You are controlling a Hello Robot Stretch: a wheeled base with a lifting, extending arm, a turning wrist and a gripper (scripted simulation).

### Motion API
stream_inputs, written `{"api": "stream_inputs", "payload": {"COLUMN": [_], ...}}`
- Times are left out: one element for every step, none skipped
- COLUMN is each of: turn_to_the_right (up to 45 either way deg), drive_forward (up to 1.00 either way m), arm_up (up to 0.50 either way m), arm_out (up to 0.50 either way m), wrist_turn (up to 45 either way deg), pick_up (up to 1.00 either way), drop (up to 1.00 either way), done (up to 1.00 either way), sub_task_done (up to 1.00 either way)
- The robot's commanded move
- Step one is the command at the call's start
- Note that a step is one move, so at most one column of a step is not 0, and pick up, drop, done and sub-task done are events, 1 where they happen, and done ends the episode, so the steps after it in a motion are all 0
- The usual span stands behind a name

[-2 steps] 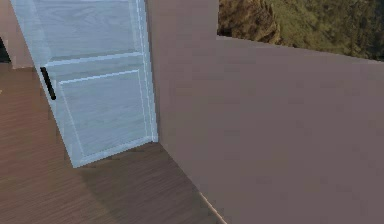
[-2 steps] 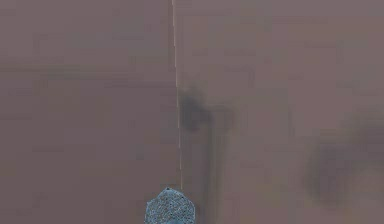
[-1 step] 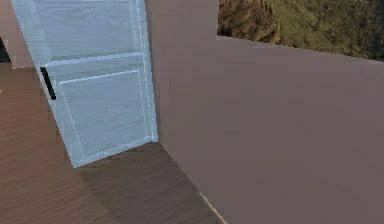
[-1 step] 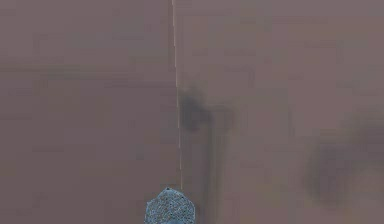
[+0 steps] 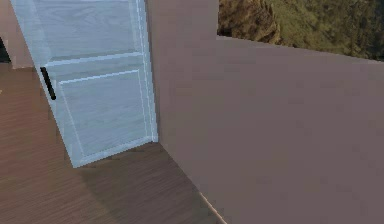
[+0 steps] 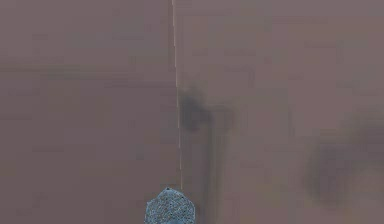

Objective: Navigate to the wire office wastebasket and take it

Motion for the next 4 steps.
{"api": "stream_inputs", "payload": {"turn_to_the_right": [0.0, 0.0, 0.0, 0.0], "drive_forward": [0.0, 0.0, 0.0, 0.0], "arm_up": [0.0, 0.0, 0.0, 0.1], "arm_out": [0.0, 0.0, 0.0, 0.0], "wrist_turn": [45.0, 27.0, 0.0, 0.0], "pick_up": [0.0, 0.0, 1.0, 0.0], "drop": [0.0, 0.0, 0.0, 0.0], "done": [0.0, 0.0, 0.0, 0.0], "sub_task_done": [0.0, 0.0, 0.0, 0.0]}}
